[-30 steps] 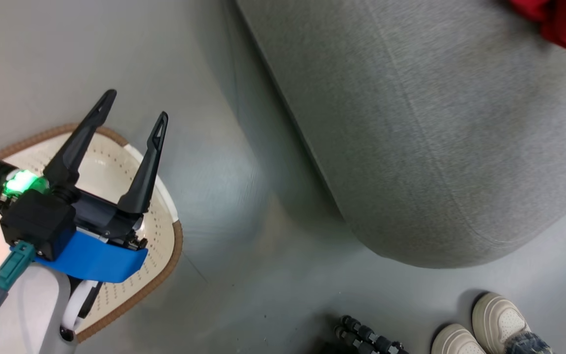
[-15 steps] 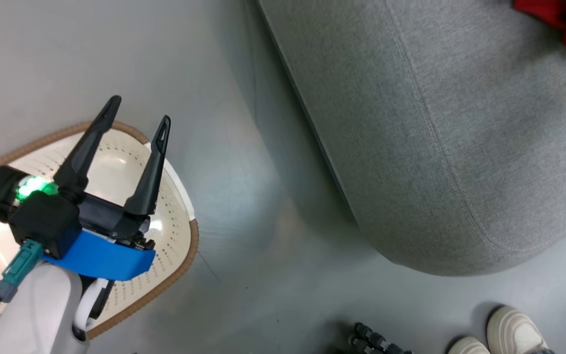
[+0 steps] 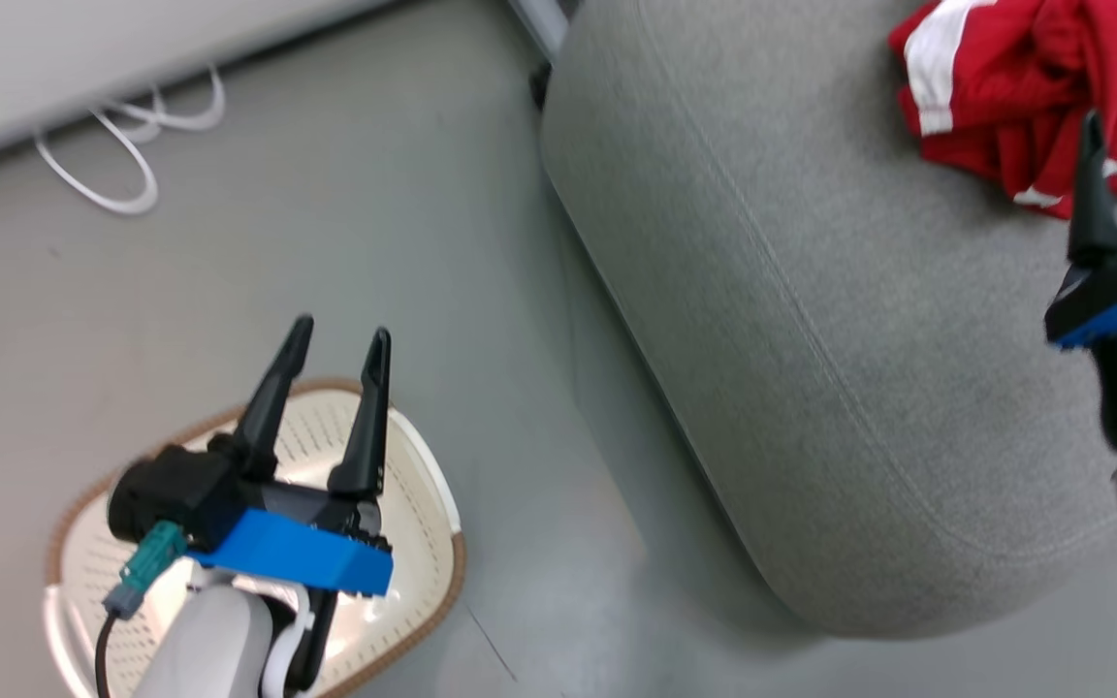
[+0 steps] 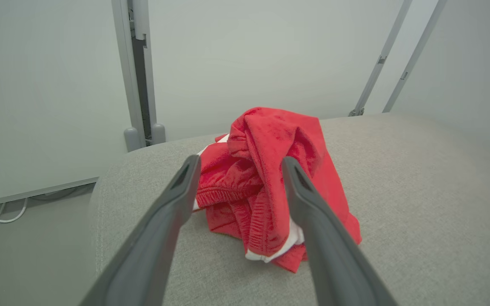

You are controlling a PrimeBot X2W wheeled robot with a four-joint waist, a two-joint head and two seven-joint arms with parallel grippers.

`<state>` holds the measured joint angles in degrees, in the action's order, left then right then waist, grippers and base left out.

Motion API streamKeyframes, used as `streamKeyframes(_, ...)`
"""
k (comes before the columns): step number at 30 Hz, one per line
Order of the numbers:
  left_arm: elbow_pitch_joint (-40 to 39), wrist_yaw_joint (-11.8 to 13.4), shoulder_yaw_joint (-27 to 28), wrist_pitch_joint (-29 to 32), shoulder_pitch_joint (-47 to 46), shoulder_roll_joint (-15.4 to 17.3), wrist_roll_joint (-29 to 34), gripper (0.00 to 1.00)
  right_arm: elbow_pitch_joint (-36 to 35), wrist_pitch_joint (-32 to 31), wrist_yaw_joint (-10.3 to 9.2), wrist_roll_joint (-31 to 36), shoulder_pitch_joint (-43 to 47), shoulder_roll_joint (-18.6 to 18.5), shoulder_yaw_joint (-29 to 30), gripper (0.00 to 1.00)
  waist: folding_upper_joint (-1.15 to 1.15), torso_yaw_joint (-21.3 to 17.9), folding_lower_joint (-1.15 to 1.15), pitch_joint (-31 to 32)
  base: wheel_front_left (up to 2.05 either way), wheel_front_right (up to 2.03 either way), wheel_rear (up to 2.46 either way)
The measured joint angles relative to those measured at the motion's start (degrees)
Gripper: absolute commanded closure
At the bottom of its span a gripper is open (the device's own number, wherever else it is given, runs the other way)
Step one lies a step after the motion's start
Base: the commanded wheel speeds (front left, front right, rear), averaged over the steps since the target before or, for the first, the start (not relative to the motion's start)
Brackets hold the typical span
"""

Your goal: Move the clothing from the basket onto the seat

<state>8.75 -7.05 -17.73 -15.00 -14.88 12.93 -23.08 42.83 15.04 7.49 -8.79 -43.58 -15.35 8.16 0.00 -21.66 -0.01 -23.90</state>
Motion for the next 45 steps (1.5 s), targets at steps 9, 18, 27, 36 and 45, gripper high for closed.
streamKeyframes(9, 1.3, -0.1, 8.3, 0.0, 9.2, -5.4, 1.2, 0.0, -10.6, -1.4, 0.0, -3.7, 13.3, 1.8, -8.2, 0.0, 0.0, 3.6, -0.01, 13.3, 0.0, 0.0, 0.0)
streamKeyframes(18, 0.4, -0.2, 12.6, -0.1, 15.8, -7.3, 2.1, 0.0, -20.7, -4.2, 0.0, -1.0, 26.3, 5.4, -8.9, 0.0, 0.0, 10.1, -0.01, 20.8, 0.0, 0.0, 0.0)
streamKeyframes(27, 2.2, -0.3, 15.7, -0.1, 18.7, -6.9, 1.5, 0.0, -28.8, -6.3, 0.0, 2.3, 35.7, 10.3, -9.1, 0.0, 0.0, 16.1, -0.01, 23.6, 0.0, 0.0, 0.0)
streamKeyframes(36, 3.8, -0.3, 18.0, -0.1, 20.2, -6.8, 1.3, 0.0, -31.2, -6.7, 0.0, 3.2, 39.2, 12.1, -9.7, 0.0, 0.0, 17.8, 0.0, 24.6, 0.0, 0.0, 0.0)
streamKeyframes(45, 4.3, -0.3, 17.8, -0.1, 20.6, -6.9, 0.9, 0.0, -31.2, -6.9, 0.0, 2.8, 39.4, 12.4, -10.5, 0.0, 0.0, 18.1, 0.01, 24.9, 0.0, 0.0, 0.0)
